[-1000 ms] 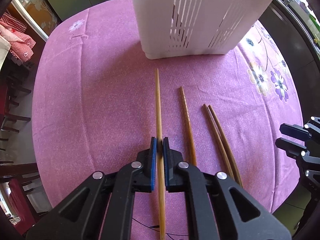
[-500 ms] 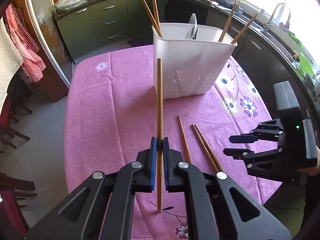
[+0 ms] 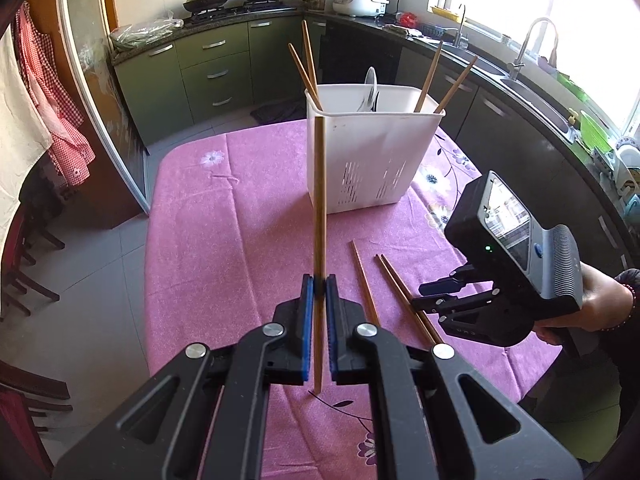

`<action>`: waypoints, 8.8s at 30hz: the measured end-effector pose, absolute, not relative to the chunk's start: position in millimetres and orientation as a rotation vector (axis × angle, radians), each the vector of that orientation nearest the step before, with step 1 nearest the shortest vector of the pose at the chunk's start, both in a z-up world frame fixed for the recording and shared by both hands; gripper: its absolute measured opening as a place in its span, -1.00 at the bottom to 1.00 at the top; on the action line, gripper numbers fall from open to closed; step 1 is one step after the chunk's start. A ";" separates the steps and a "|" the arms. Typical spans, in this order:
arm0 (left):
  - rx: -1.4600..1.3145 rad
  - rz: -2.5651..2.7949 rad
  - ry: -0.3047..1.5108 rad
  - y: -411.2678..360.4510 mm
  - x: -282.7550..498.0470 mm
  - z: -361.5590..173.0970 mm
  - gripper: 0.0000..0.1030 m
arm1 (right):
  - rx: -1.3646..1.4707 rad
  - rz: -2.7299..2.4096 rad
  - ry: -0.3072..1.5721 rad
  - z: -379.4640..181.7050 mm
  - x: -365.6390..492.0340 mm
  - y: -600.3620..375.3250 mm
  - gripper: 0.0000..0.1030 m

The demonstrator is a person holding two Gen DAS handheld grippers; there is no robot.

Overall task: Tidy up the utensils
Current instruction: 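Lower both grippers to the table and grasp a wooden chopstick with each, then lift the chopsticks and drop them into the white caddy with both grippers, then grasp a wooden chopstick with the left gripper while the right gripper reaches for another, then grasp the last wooden chopstick on the table with the right gripper, then carry both chopsticks to the white caddy and drop them in with both grippers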

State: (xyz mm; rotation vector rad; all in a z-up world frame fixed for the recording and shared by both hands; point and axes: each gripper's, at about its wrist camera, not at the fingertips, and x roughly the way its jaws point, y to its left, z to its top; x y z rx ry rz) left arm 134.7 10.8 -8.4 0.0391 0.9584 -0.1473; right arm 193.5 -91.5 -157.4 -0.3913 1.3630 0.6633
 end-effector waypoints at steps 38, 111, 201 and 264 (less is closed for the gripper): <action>0.093 -0.172 0.908 5.4 107.8 1.8 -0.88 | -0.122 0.751 0.965 -49.6 100.5 -177.7 -0.87; 0.174 -0.048 0.560 -53.8 195.7 71.2 0.44 | -0.053 0.608 0.699 97.1 290.8 -158.8 -0.87; 0.061 -0.119 1.025 -9.0 138.4 -5.5 -0.88 | -0.220 0.688 1.170 -127.0 185.0 -155.8 -0.44; 0.093 -0.147 0.939 17.9 98.9 2.0 -0.87 | -0.389 0.705 1.128 -96.2 138.1 -53.8 -0.88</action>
